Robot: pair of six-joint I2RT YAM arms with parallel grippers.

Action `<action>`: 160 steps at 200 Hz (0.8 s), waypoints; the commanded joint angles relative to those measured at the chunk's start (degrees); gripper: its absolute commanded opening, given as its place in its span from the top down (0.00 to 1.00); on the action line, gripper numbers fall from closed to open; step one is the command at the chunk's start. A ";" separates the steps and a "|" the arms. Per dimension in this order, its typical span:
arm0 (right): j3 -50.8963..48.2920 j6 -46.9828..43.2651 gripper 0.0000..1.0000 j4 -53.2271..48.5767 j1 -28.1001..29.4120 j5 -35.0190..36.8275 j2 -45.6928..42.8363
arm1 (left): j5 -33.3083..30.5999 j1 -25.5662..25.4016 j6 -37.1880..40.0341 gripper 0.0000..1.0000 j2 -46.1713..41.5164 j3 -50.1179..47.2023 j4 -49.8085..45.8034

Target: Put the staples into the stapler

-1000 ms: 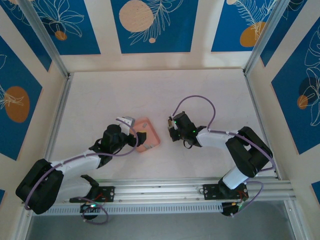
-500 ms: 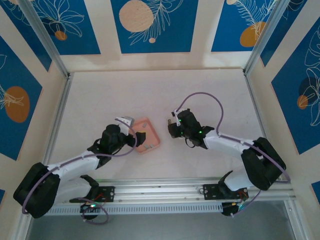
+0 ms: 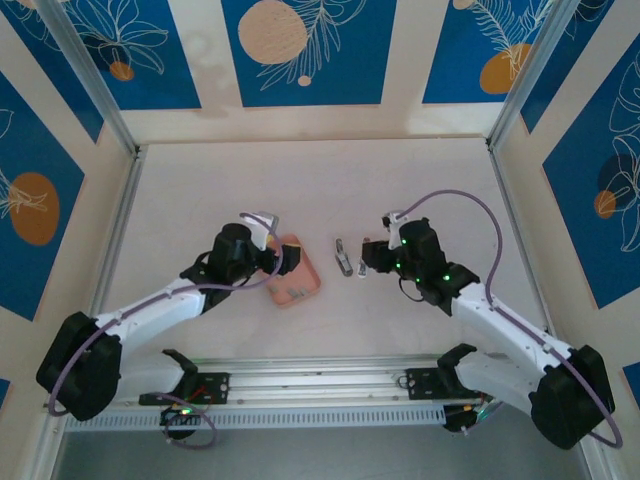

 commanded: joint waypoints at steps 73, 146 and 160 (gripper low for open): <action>-5.75 9.00 0.59 -4.50 -12.17 -14.53 -6.45 | 6.55 -0.77 0.71 0.11 14.64 17.93 -12.33; -7.86 10.99 0.58 -5.55 -17.75 -18.42 -8.09 | 12.96 -0.69 1.55 0.10 27.68 30.21 -16.61; -8.24 11.42 0.58 -5.76 -18.18 -18.65 -8.26 | 14.18 -0.63 1.50 0.10 30.09 32.65 -17.66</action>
